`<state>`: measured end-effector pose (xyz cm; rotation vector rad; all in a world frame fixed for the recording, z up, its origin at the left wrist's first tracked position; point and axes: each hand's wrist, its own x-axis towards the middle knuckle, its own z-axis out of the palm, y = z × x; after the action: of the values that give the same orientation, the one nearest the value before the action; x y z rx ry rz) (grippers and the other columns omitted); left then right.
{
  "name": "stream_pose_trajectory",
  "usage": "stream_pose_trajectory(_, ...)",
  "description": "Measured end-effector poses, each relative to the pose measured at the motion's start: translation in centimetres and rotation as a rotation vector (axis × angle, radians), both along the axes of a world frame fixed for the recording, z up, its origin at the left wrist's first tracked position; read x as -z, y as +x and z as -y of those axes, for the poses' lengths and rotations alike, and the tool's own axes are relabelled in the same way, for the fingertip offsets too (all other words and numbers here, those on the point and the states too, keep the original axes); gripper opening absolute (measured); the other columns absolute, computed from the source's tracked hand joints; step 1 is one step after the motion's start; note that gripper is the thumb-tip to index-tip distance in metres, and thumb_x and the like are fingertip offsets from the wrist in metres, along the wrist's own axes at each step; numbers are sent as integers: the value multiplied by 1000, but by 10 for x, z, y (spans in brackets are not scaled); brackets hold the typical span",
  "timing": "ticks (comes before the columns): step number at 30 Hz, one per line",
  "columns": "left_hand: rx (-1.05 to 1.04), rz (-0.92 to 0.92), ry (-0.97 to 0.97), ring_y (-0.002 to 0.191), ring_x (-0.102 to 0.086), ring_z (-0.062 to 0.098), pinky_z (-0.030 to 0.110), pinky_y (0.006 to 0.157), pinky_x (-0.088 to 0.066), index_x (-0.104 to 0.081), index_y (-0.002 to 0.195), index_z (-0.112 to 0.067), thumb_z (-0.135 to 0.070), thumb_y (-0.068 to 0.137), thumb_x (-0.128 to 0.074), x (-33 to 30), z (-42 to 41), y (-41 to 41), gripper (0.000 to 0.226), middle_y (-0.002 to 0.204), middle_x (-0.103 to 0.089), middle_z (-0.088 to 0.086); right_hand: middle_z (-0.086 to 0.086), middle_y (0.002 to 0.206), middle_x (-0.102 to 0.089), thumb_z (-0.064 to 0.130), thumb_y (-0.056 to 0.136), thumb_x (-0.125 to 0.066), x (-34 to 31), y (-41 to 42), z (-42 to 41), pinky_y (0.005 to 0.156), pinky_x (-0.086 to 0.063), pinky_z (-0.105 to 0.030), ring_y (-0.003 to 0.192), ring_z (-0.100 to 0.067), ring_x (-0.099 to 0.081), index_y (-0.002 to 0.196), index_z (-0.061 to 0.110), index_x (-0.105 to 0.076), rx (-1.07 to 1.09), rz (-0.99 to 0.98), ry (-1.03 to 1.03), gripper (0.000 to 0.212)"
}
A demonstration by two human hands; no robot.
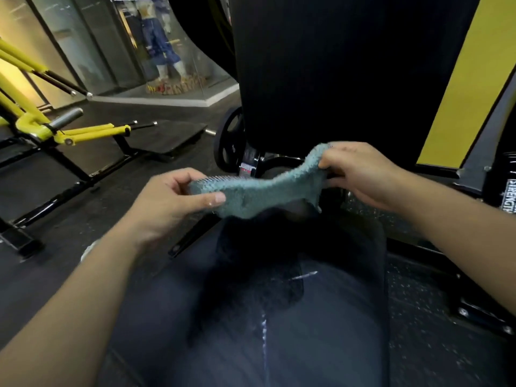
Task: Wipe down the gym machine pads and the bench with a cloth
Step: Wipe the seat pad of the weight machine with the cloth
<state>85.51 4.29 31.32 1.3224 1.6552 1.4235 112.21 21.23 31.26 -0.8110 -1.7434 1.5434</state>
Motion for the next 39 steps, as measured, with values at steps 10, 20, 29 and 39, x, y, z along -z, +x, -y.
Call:
stream_pose_trajectory(10,379,-114,-581,80,-66,19,27,78,-53,-76,90,-6,-17,79,-88,56,30,-12,19,87,-75,16,-17,99,-75,20,98,-68,76,22,5,79,-57,-37,86,-24,-68,102,4,-74,-456,501,-116,18)
stream_pose_trajectory(20,-211,-378,-502,77,-73,15,36,64,-62,-69,111,-28,-48,87,-78,84,-11,-16,33,91,-75,-3,-2,76,-76,35,99,-67,97,-5,-12,56,-57,-33,57,-23,-71,107,22,-65,-9,787,295,16)
stream_pose_trajectory(29,-249,-683,-908,85,-67,23,31,62,-43,-70,94,-10,-82,49,-75,78,-5,15,84,95,-71,9,5,113,-48,32,93,-62,90,-32,6,74,-48,-33,95,-16,-57,120,30,-52,-21,991,638,29)
stream_pose_trajectory(39,-336,171,-631,61,-66,15,24,53,-55,-66,90,-11,2,83,-70,66,5,-6,15,81,-69,11,14,107,-67,31,85,-80,90,-22,-3,85,-54,-24,96,-3,-65,104,33,-71,-206,762,397,21)
